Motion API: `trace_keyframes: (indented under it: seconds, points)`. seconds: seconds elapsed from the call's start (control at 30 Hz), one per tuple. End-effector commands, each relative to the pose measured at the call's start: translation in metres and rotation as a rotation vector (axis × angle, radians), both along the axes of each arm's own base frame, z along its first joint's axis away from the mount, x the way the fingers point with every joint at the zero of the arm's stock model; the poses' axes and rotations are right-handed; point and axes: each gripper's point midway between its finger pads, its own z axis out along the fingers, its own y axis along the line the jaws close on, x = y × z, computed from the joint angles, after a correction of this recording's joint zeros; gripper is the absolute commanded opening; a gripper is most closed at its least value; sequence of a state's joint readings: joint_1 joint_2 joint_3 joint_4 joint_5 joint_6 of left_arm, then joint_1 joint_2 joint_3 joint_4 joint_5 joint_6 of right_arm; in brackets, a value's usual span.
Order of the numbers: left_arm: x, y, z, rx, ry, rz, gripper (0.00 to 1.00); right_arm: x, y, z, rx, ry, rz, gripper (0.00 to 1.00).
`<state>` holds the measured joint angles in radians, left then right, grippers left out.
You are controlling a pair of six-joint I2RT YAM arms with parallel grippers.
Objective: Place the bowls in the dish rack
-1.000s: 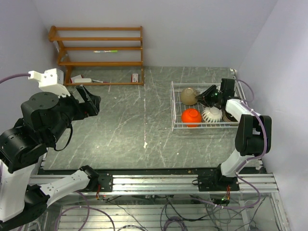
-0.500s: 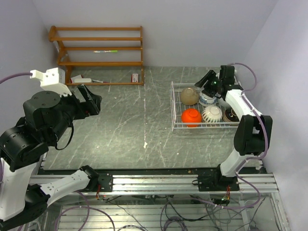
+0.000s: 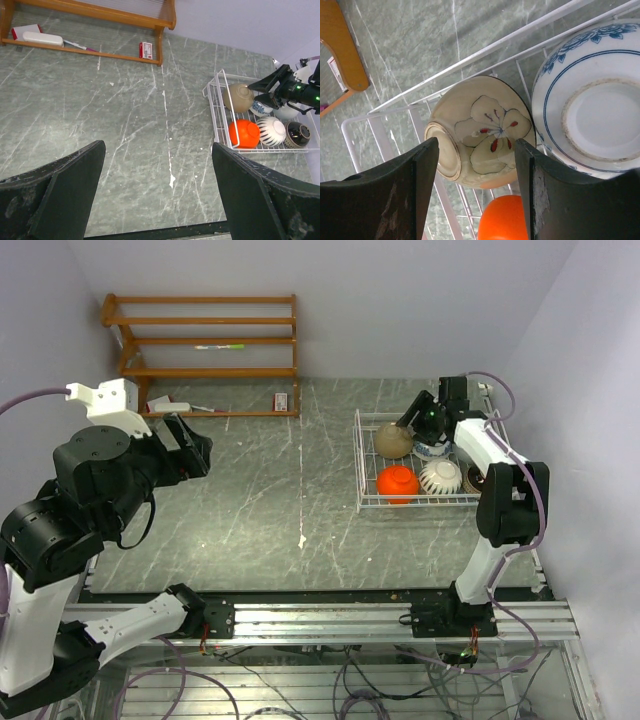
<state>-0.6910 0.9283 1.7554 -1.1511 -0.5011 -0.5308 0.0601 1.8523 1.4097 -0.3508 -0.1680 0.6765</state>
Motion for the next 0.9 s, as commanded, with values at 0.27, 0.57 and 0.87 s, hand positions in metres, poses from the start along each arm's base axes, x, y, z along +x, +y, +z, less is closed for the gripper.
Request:
trace_keyframes:
  seconds: [0.27,0.57,0.87]
  points:
    - [-0.004,0.003,0.007,-0.024,-0.03,0.004,0.99,-0.026,0.016,0.023,-0.209,0.038,0.111,0.99]
    - [-0.008,0.007,0.006,-0.031,-0.037,0.004,0.99,-0.031,0.019,0.045,-0.397,0.082,0.104,1.0]
    - [-0.015,0.015,0.007,-0.03,-0.044,0.016,0.99,-0.043,0.028,0.05,-0.223,0.056,-0.056,1.0]
